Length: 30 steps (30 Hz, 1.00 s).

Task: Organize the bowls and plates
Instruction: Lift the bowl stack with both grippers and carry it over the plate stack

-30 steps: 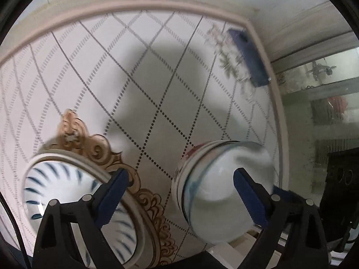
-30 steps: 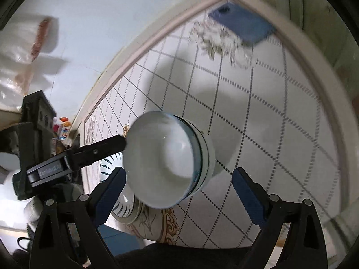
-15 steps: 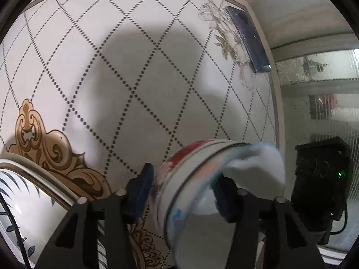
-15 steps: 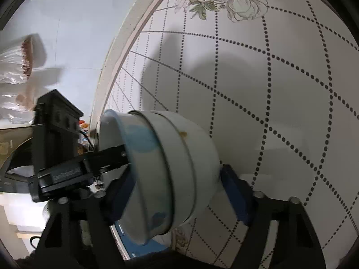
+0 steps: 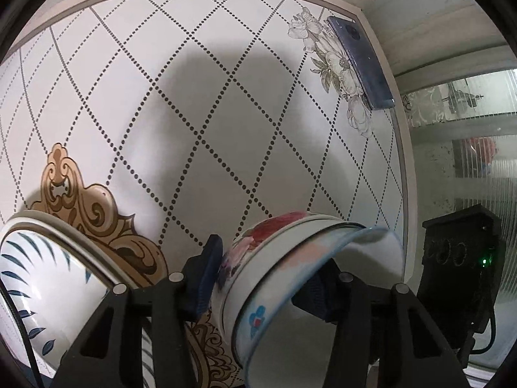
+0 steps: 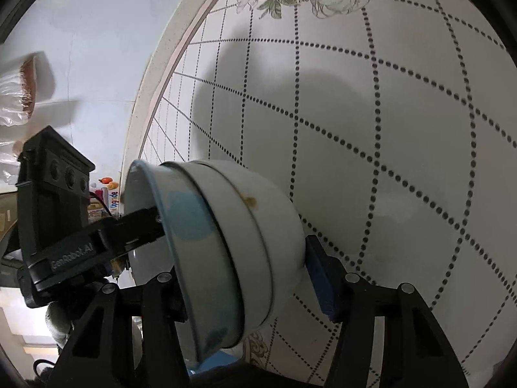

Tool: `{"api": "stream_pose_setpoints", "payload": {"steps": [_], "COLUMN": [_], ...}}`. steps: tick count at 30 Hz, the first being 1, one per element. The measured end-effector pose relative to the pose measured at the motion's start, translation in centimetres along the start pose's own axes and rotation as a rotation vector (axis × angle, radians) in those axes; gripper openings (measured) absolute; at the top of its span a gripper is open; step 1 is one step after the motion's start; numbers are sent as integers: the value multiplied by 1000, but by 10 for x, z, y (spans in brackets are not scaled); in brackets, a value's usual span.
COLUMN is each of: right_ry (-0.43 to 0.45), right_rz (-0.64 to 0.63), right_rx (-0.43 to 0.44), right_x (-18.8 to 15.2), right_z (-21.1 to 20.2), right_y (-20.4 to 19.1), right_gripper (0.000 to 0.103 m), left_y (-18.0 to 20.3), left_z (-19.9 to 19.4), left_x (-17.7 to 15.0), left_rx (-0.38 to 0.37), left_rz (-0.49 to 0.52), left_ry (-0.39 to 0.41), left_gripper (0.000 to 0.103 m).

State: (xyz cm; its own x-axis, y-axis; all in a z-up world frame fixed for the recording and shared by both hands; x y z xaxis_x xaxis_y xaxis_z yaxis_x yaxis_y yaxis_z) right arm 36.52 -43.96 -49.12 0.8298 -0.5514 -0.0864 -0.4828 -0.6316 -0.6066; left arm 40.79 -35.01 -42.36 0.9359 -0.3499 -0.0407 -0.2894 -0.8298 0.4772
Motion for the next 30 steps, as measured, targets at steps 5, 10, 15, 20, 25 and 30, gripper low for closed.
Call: {"api": "stream_pose_setpoints", "payload": {"steps": [5,10,15,20,25,30], "right_ry": [-5,-11,-29,-58,-110,-172], "right_rz": [3,-15,-50,-96,-173,-233], "right_rx": [5,7,12,22,24,27], "right_x": [-3,-4,-8,-12,-25,-40], "right_z": [0,-2,-1,3,15,36], "right_y": [-8,-23,-50,-81,-114,-139], "right_gripper": [61,61,61,61,61,61], "left_y": [-2,-7,-18,-39,-71,-111], "left_z": [-10,-25,-48,-77,-102,-122], "left_x": [-2,-3,-7,-14,-24,-40], "left_rx": [6,-1,-6,2,9,19], "left_rz": [-3,-27,-54,-93,-156,-237], "left_ry": [13,30,58,96,135,170], "left_gripper": [46,46,46,46,46,46]}}
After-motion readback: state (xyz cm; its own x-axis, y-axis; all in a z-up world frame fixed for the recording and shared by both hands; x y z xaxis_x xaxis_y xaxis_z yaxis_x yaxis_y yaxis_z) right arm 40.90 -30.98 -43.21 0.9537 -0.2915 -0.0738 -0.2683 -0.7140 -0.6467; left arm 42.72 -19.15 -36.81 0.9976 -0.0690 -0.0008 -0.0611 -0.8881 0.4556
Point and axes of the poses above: each gripper's, at about its wrist camera, not at the fingertips, and z roughly the way its jaws point, y to its right, x to its top, the point moved 8 cm from there along z, roughly the way its jaws point, and after that the axes turned 7 degrees about -x, right-handed, at the moved point
